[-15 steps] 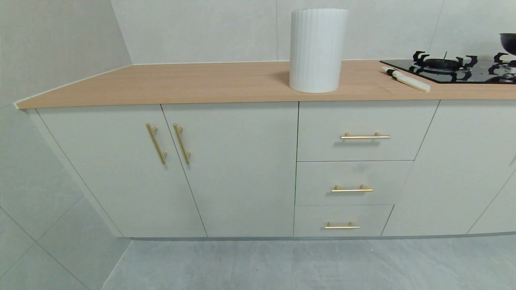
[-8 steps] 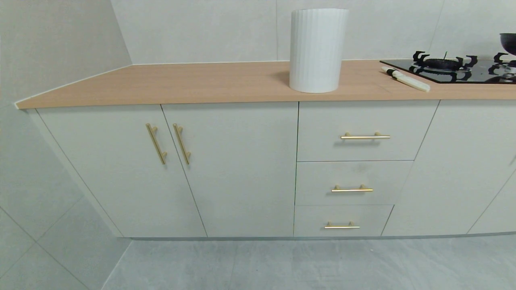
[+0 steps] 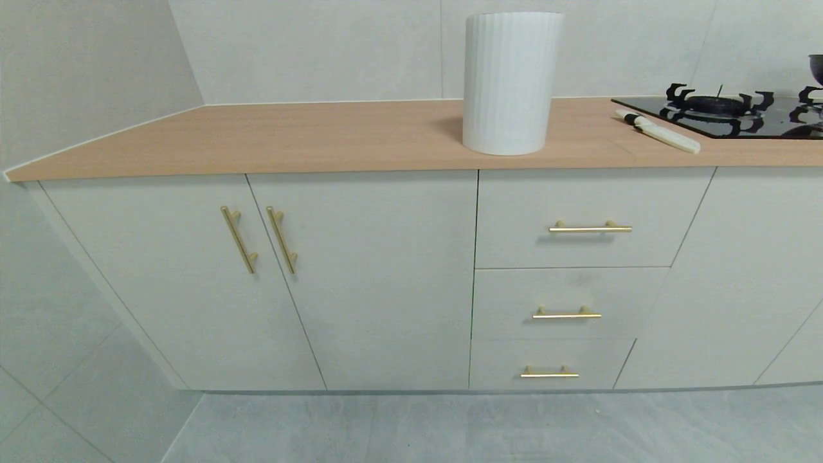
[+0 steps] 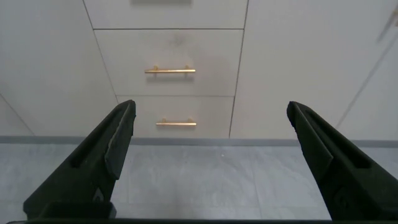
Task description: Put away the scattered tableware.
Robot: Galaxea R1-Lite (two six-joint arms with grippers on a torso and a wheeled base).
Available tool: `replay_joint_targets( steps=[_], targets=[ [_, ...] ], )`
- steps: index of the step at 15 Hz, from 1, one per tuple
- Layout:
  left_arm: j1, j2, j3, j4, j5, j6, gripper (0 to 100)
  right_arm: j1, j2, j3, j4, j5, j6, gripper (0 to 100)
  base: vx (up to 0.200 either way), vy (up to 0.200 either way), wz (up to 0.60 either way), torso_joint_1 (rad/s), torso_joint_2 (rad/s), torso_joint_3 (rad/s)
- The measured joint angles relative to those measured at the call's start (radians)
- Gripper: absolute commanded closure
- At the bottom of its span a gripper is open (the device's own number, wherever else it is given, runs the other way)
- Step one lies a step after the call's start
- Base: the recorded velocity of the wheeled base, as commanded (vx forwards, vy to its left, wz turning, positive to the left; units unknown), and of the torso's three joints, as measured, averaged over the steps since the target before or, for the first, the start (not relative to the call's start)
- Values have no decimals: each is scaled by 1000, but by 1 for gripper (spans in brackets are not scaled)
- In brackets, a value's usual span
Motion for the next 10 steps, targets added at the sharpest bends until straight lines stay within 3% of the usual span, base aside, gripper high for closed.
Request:
replay_joint_targets(
  steps=[10],
  targets=[
    [0, 0, 0, 0, 0, 0, 0, 0, 0, 0, 0, 2, 1, 0, 200, 0, 0, 3, 0, 0]
  ],
)
